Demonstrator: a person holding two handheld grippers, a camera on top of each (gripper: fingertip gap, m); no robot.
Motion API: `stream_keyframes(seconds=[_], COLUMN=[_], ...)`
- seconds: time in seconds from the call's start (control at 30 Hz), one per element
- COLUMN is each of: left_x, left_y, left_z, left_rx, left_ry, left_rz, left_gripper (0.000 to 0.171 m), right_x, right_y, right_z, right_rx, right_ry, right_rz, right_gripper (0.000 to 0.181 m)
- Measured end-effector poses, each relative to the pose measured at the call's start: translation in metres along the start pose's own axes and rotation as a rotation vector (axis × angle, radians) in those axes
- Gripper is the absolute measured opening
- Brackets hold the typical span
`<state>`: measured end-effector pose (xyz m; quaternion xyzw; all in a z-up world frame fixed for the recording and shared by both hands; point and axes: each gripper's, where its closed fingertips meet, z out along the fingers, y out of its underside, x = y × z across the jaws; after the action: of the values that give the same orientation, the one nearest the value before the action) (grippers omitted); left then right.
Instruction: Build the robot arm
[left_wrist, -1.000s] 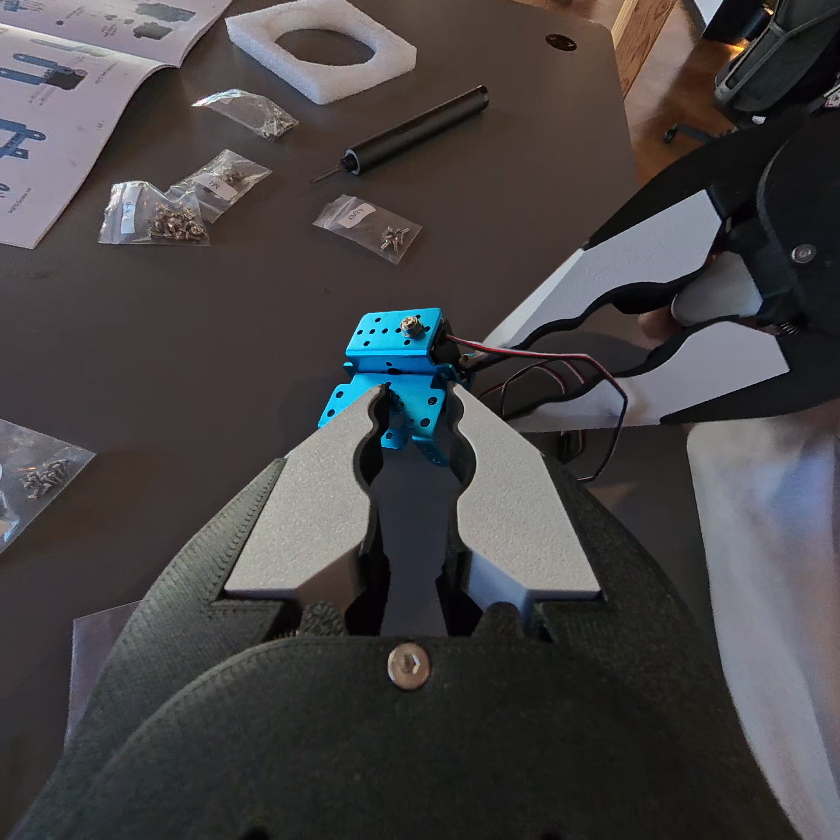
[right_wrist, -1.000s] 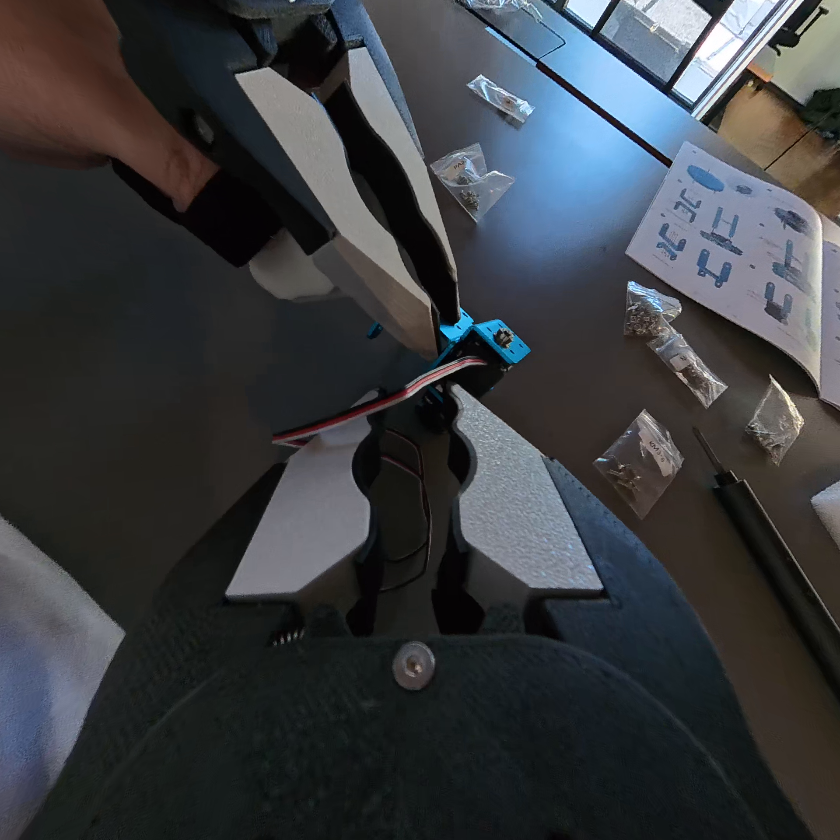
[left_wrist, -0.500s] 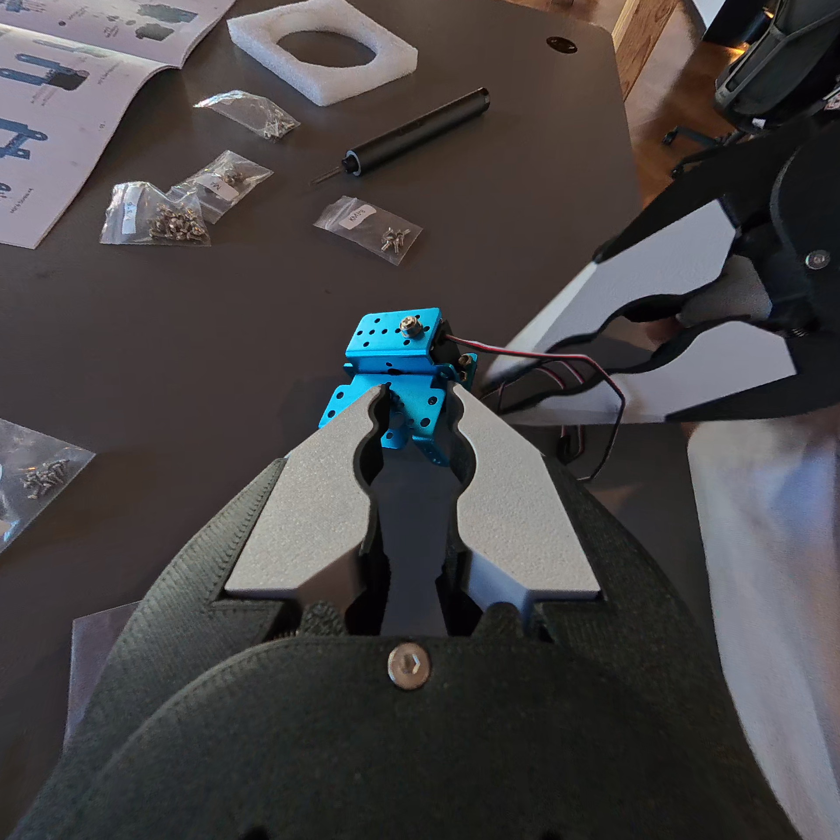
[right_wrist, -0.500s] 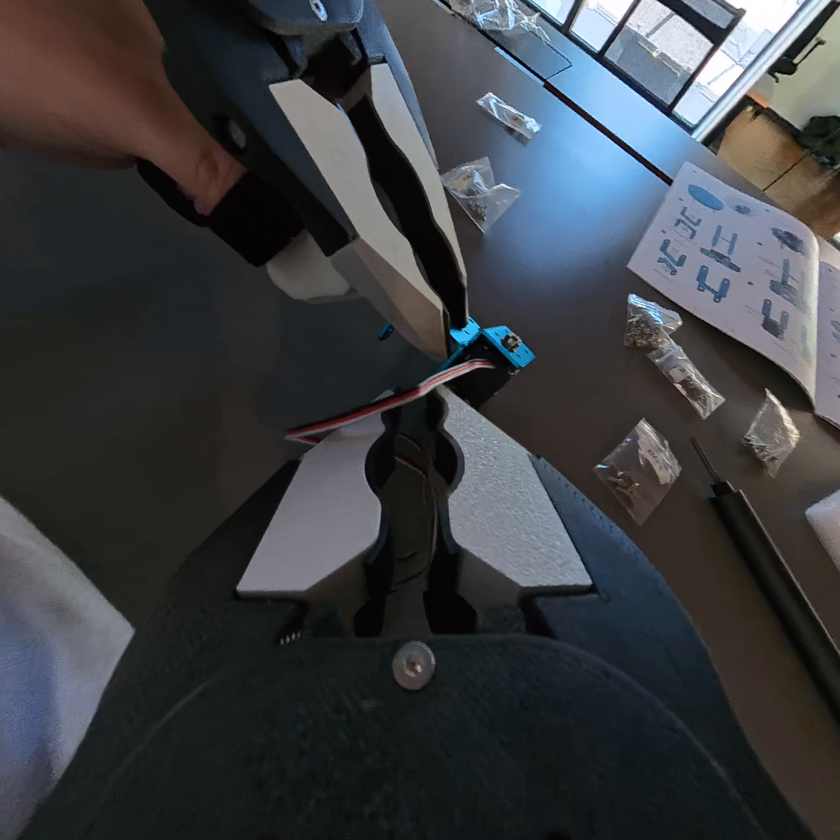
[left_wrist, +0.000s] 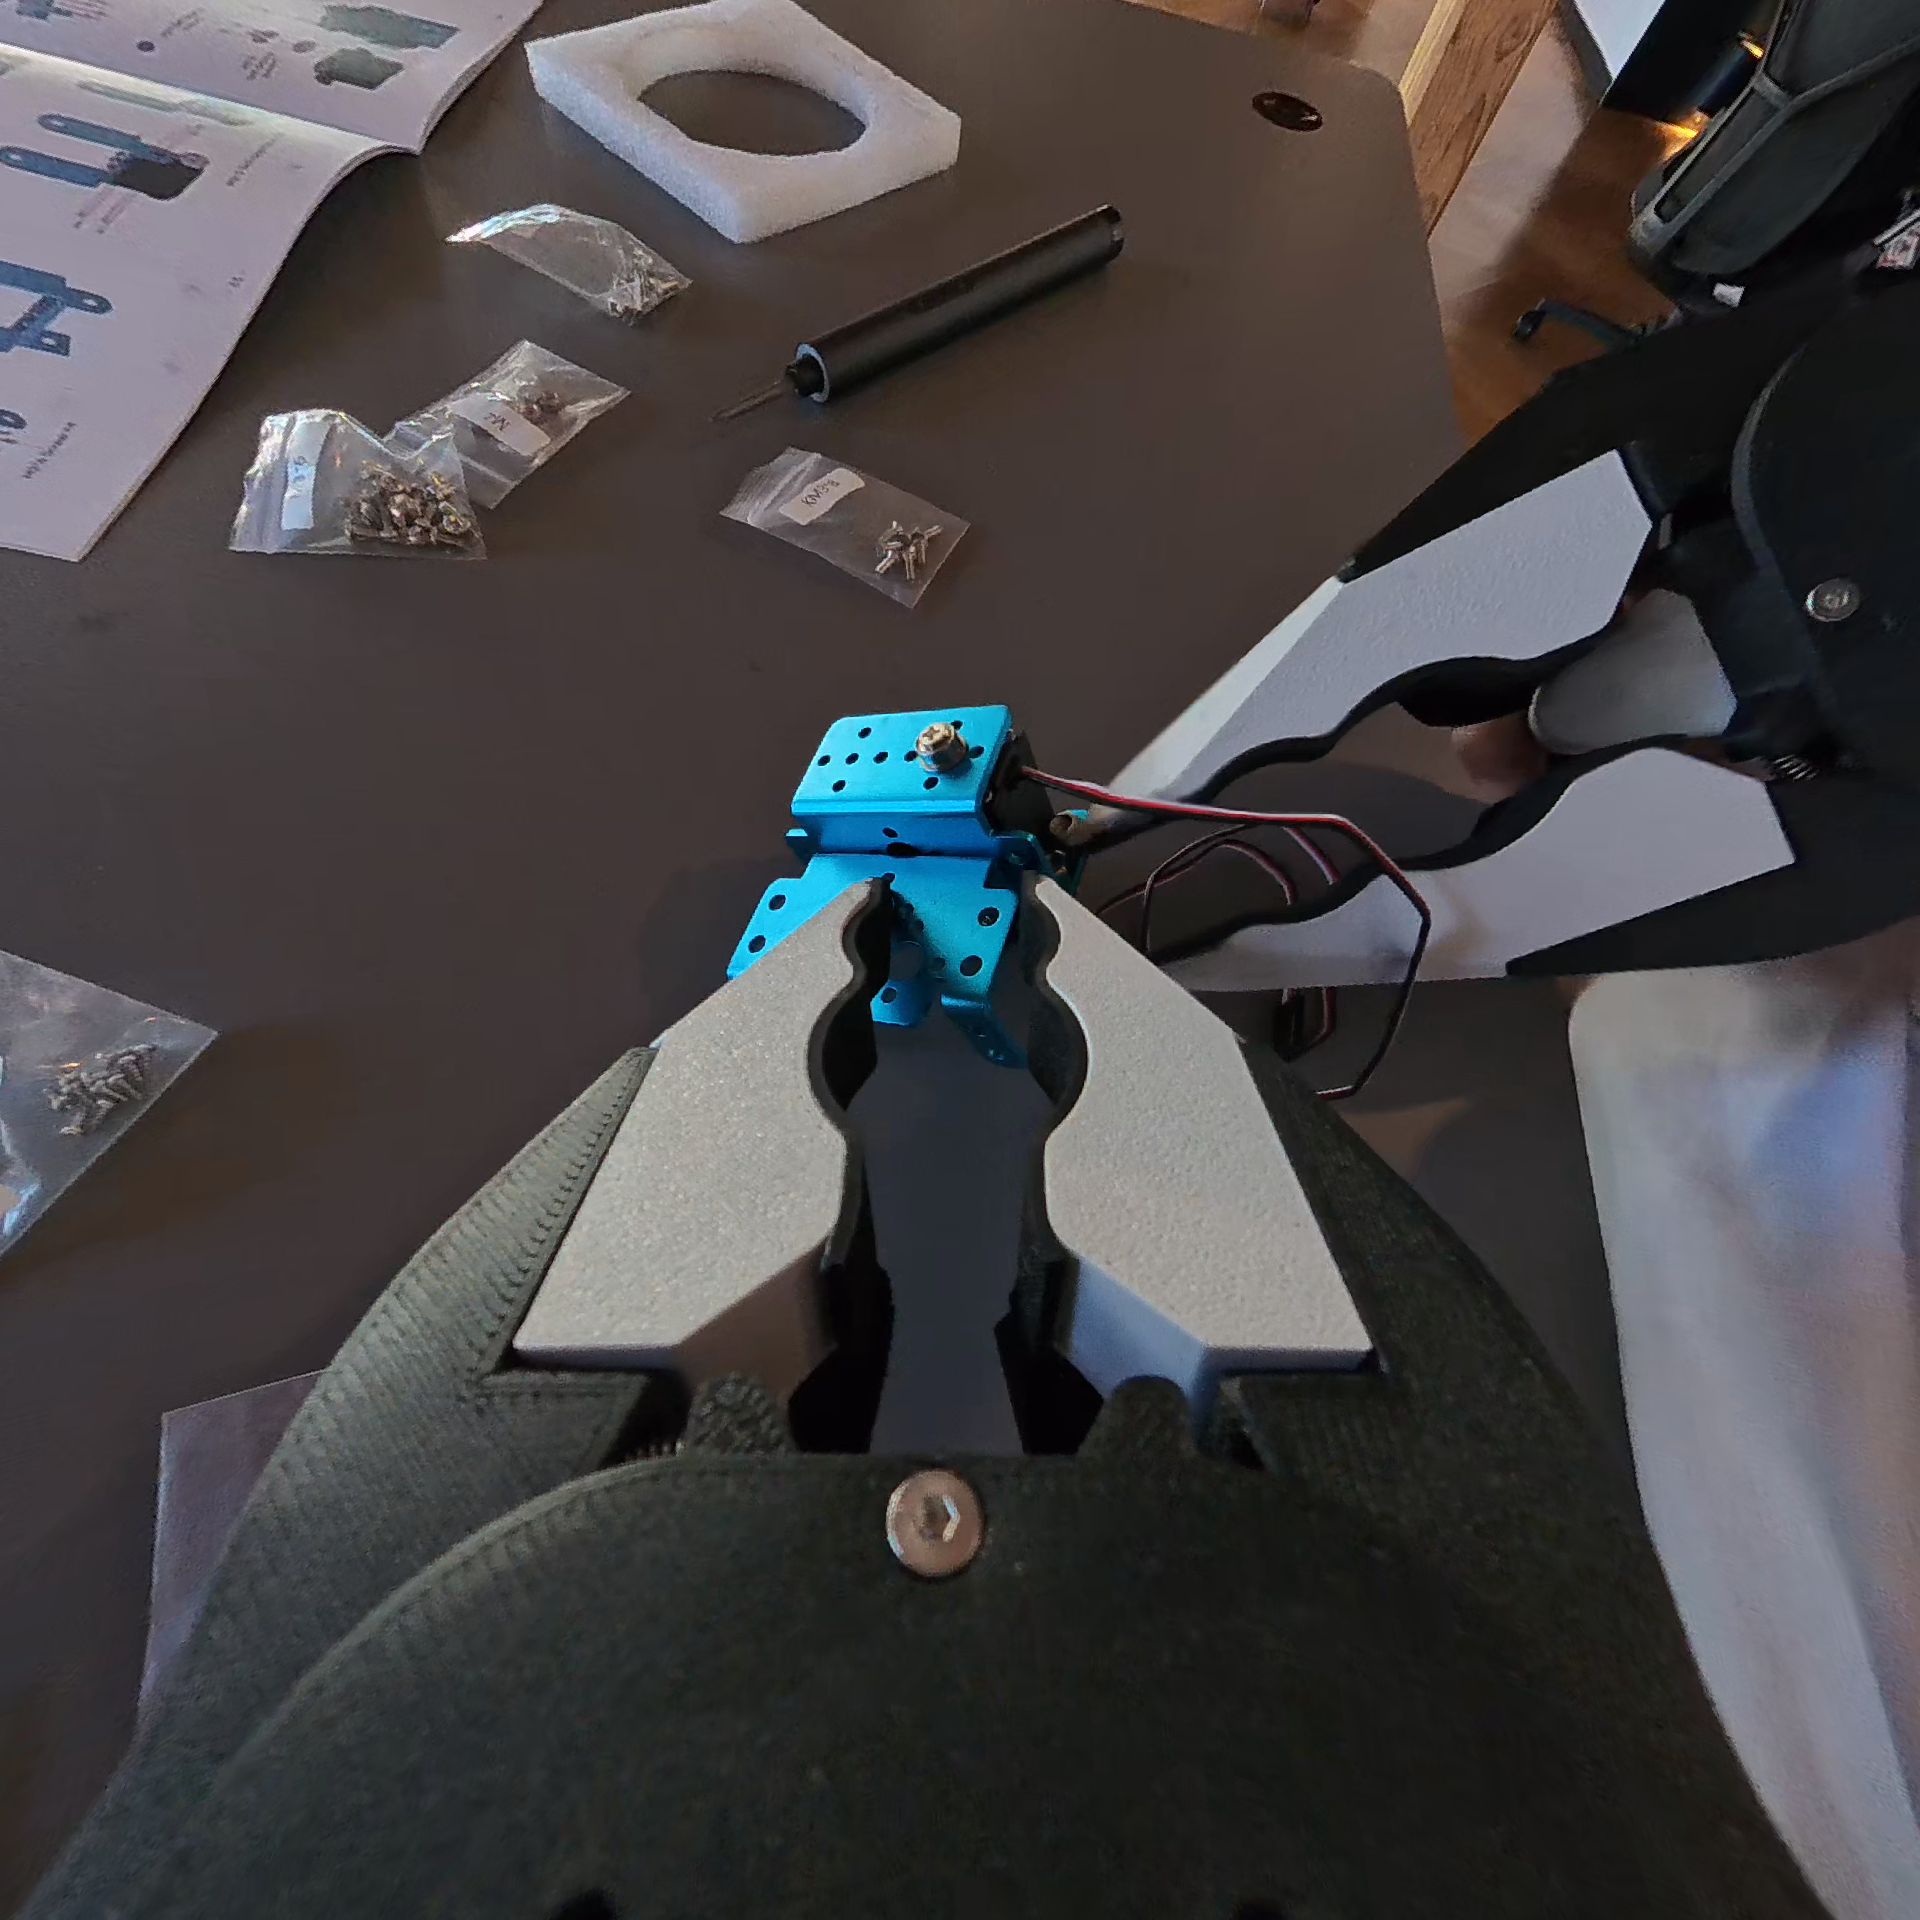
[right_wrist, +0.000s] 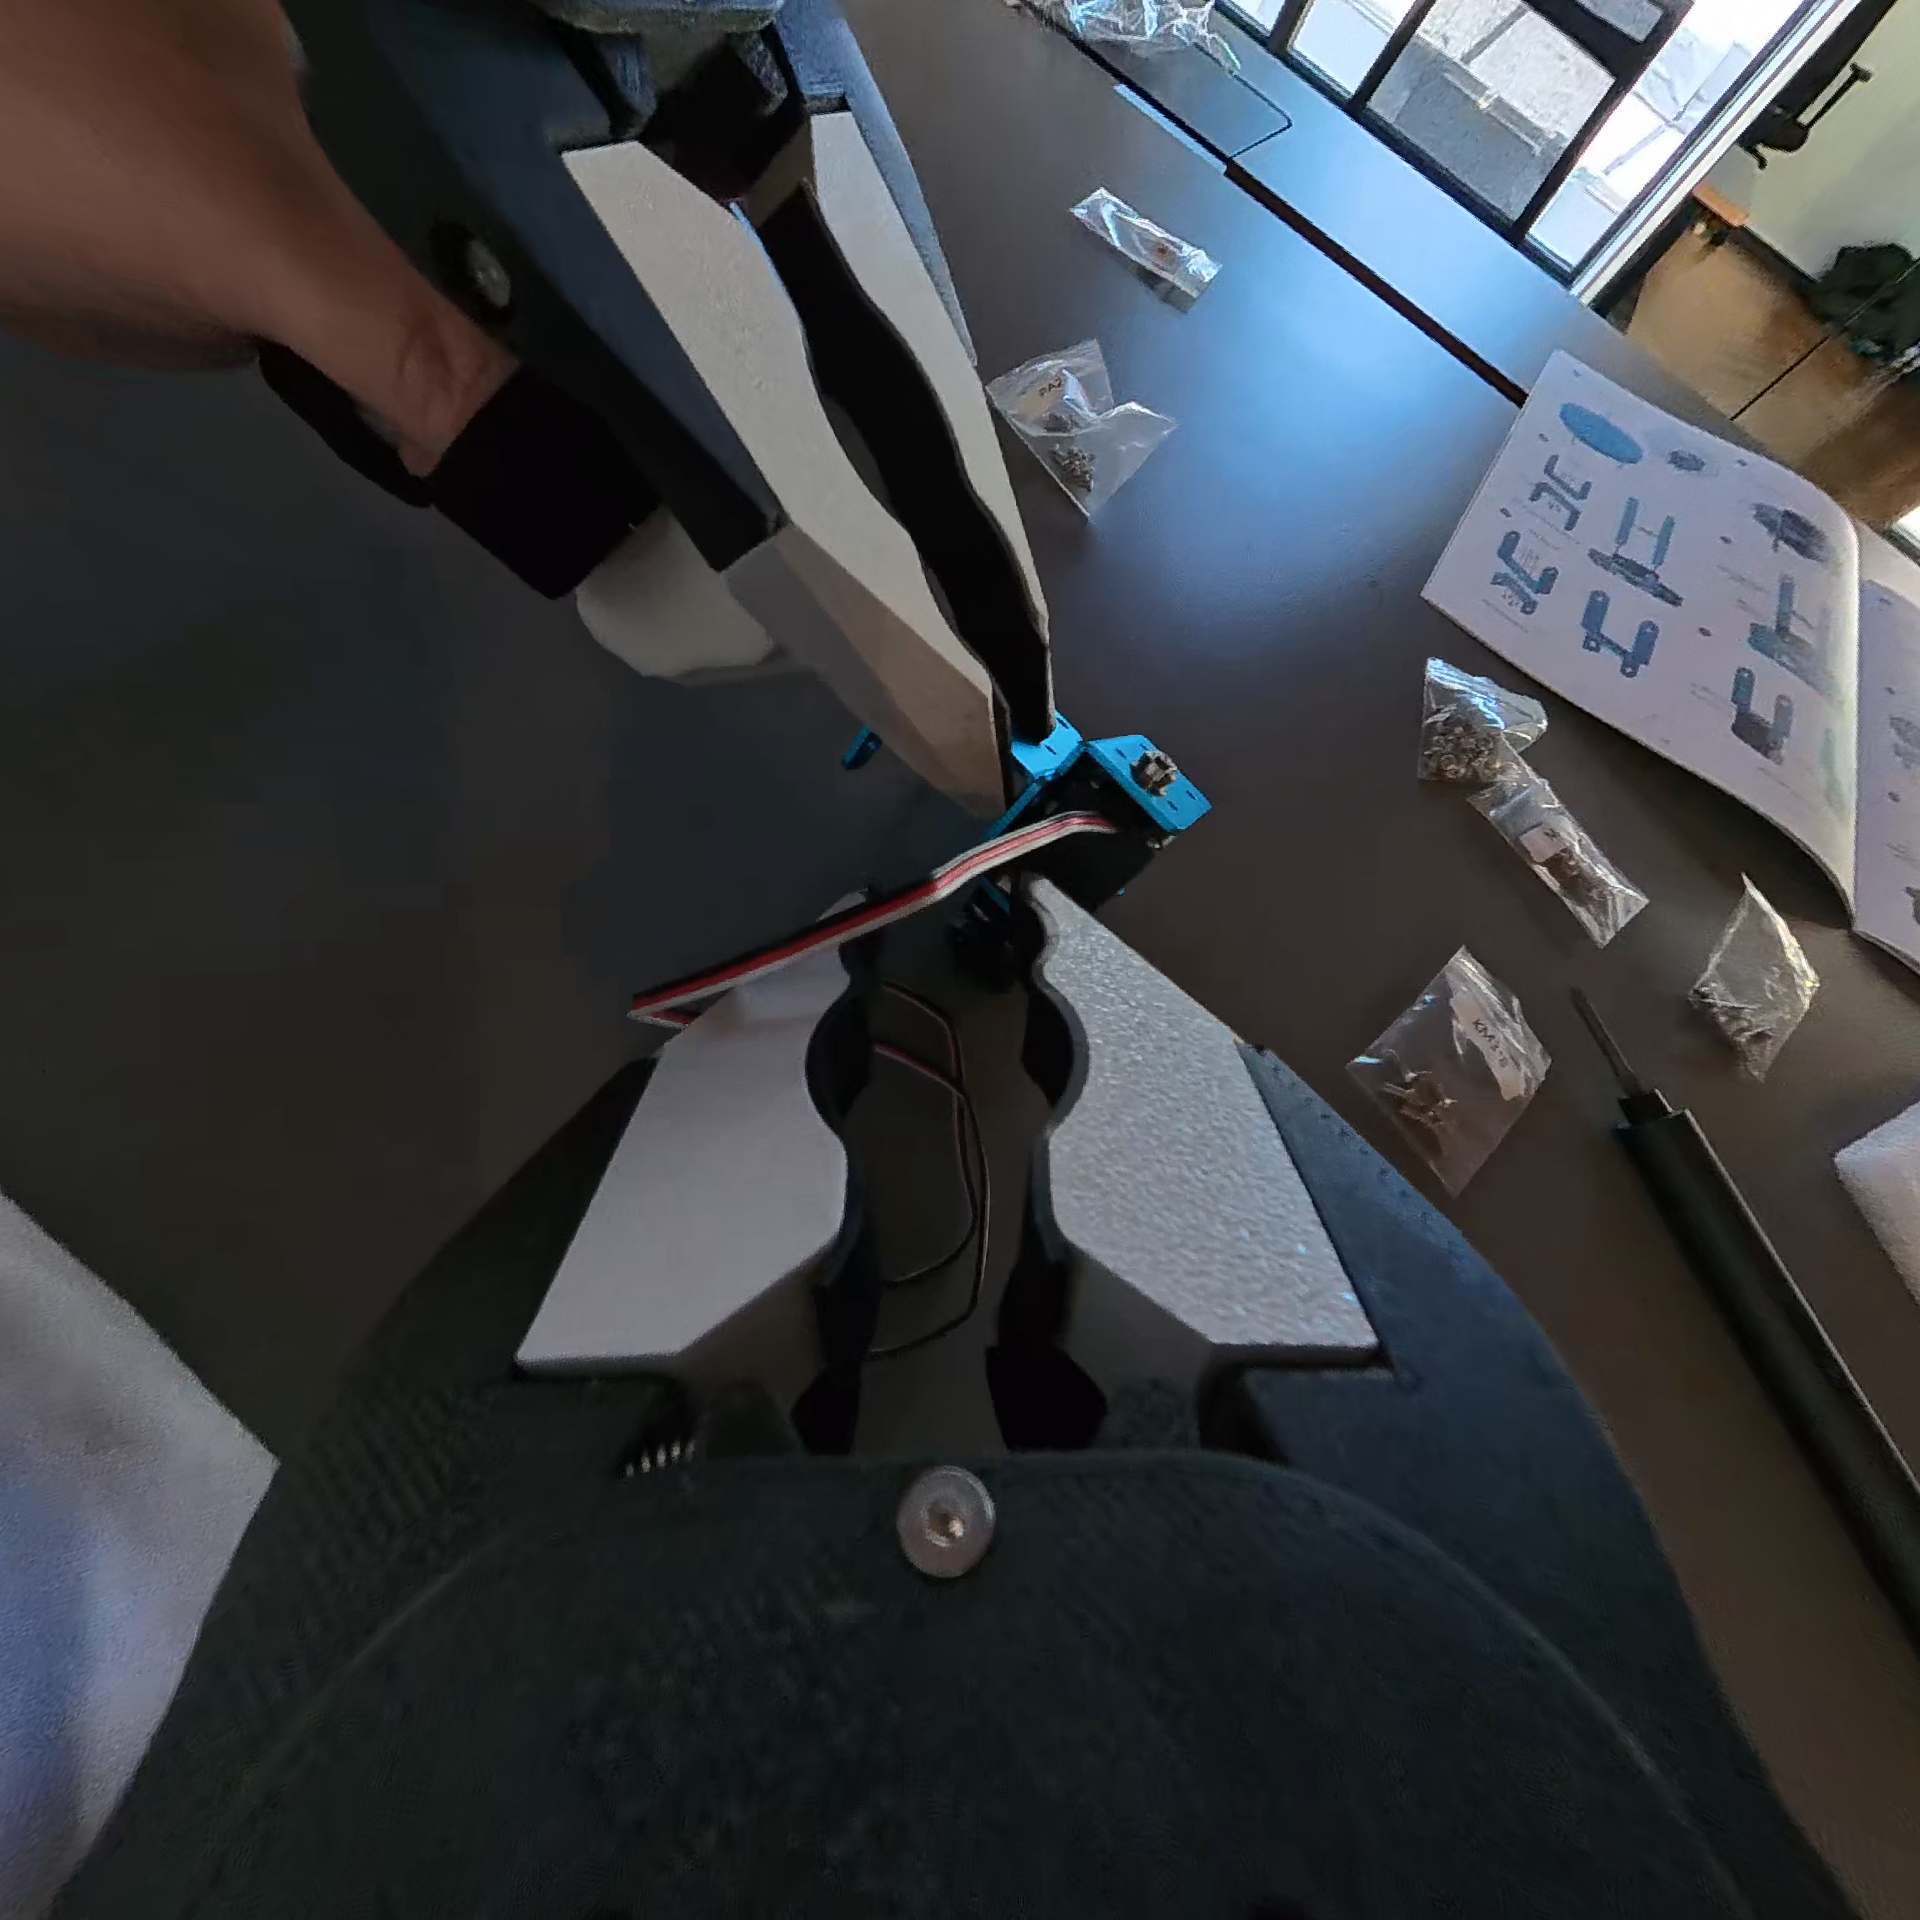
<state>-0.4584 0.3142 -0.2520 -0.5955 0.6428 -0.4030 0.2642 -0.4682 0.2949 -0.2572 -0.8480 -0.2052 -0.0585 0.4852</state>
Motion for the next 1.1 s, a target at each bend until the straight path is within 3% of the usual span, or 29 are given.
stream_keyframes(seconds=[0.53,0.6,0.8,1.03,1.07,1.1], left_x=[0.000,0.000,0.000,0.000,-0.001,-0.001], left_y=[-0.001,-0.001,-0.002,-0.001,-0.001,-0.002], left_z=[0.000,0.000,0.000,0.000,0.000,0.000], left_rx=[0.004,0.008,0.008,0.006,0.009,0.012], left_ry=[0.004,0.001,0.004,0.006,0.005,0.004], left_rz=[-0.010,-0.010,-0.013,-0.016,-0.018,-0.019], left_gripper=[0.024,0.024,0.024,0.024,0.024,0.024], right_x=[-0.001,-0.009,0.008,-0.001,-0.002,-0.007], right_y=[0.001,-0.001,0.000,0.002,0.001,-0.003], right_z=[0.001,0.000,-0.003,0.001,0.000,-0.002], right_rx=[-0.015,-0.005,0.011,-0.022,-0.013,0.012], right_ry=[0.015,-0.034,0.034,0.036,0.019,-0.023], right_rz=[-0.027,-0.022,0.010,-0.063,-0.045,-0.017], right_gripper=[0.026,0.009,0.023,0.030,0.028,0.015])
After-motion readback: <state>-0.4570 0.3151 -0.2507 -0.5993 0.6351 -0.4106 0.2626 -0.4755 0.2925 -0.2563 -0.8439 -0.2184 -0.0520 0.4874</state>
